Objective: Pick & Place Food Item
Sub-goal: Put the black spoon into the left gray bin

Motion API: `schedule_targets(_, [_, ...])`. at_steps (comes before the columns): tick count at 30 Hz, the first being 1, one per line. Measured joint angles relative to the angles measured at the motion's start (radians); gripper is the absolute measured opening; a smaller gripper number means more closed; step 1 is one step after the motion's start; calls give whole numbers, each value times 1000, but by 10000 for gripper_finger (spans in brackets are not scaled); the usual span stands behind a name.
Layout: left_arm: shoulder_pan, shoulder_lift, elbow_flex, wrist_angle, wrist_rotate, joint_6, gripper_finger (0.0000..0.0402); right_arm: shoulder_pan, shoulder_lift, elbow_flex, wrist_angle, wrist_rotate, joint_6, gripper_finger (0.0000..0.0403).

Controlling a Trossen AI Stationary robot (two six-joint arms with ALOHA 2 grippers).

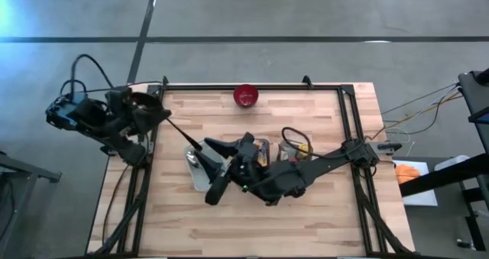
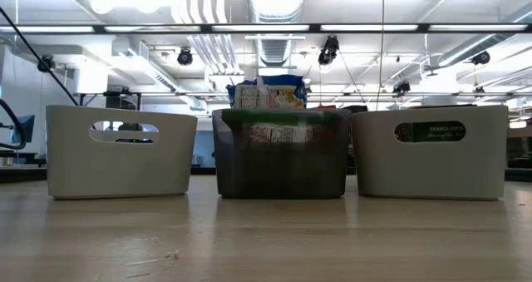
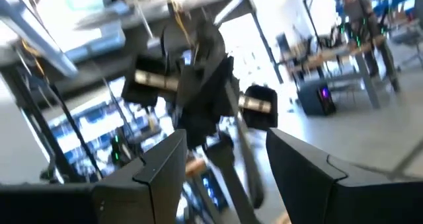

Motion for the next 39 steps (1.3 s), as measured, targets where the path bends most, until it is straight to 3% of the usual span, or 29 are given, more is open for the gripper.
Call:
schedule_targets(8, [0,7,1,148,32,84,0,-15,-10,0,52,-49,85,205])
schedule_targets(14, [0,20,2,201,33,121,0,-45,-10,0,53,-138,174,205])
schedule_targets(25, [6,24,2,226,40,136,0,-59,-10,0,53,-168,189,201])
schedule_targets(39, [7,51,2,226,51,128,0,-83,-10,-1,-4,-228,181,59])
